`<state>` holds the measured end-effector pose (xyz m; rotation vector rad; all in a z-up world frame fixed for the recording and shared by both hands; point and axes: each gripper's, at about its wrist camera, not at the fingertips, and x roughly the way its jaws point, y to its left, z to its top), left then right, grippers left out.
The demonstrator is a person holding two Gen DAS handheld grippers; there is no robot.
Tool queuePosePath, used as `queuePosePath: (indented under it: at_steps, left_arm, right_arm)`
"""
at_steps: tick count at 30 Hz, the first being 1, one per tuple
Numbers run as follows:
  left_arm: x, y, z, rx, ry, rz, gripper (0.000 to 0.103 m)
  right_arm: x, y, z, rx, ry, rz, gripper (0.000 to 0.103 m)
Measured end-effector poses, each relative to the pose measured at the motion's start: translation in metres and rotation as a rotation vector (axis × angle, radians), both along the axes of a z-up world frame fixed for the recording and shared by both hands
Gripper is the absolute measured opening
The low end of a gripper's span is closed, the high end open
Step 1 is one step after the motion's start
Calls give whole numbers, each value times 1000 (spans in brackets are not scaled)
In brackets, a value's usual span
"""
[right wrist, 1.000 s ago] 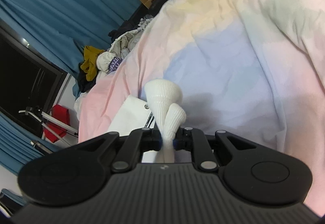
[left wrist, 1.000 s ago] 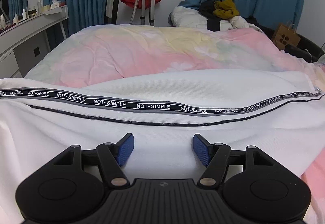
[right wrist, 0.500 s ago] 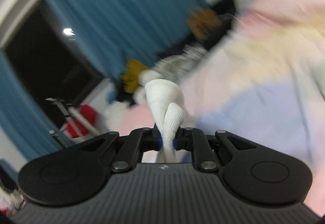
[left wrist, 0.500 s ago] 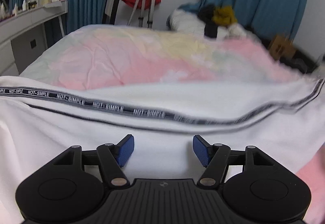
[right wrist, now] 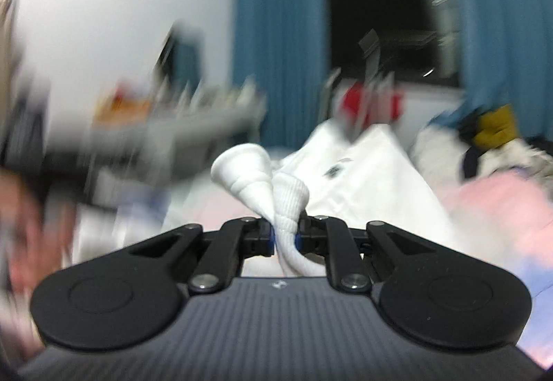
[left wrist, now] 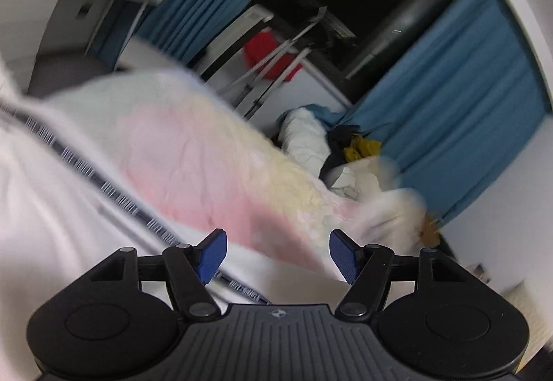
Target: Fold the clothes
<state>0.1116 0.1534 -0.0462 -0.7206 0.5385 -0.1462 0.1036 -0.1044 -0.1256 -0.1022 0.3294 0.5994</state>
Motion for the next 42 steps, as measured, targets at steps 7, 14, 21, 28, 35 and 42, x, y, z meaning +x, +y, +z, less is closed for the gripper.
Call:
queuePosePath:
  at_steps: [7,14,21,28,35,42]
  left_arm:
    - [9,6,-25,12,135,-33,68]
    - [24,-19,-37,15,163,-180,74]
    - [37,-32,-60,-111,235,-252,75]
    - [80,-46,-74,-16,233,-224,39]
    - [78,-40,-53,21,131,-216,17]
    - [65,-22,-65,142,205,-126,16]
  right_arm:
    - [-4,26,-57,-133,125,40,13]
    - [-19,8,-32,-35,104,18,13]
    - [-25,7,-21,-21,91,29,13]
    - [-32,16,-31,-106,42,102,14]
    - [-31,18,-28,-40,10,161,14]
    - [-18,33,-40,-2,104,183,14]
